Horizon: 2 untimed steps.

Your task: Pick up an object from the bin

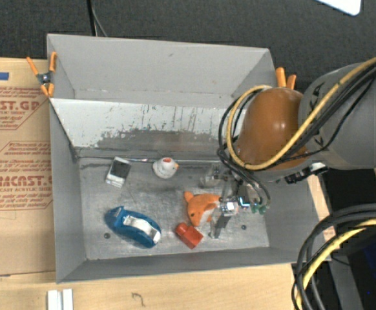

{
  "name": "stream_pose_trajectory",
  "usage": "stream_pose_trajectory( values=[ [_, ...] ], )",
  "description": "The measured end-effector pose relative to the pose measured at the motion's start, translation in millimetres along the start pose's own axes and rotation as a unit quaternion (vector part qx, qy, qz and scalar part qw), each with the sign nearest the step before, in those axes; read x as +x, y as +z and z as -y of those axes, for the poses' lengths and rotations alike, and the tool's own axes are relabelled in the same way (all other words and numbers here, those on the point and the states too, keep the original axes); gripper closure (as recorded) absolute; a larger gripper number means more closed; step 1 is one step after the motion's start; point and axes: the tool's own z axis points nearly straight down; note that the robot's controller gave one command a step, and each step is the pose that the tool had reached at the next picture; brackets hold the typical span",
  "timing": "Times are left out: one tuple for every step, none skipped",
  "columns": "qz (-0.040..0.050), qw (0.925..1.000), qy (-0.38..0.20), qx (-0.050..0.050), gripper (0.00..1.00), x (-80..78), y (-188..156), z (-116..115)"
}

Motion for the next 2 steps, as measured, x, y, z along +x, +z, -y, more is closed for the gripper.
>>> stream_pose_trajectory(
  values=[
    [0.0038,1.0000,0.000,0.000,0.00,-1.9,-4.2,0.0],
    [-0.0056,0.9993,0.036,0.000,1.00,-6.9,61.1,-1.5]
  ],
)
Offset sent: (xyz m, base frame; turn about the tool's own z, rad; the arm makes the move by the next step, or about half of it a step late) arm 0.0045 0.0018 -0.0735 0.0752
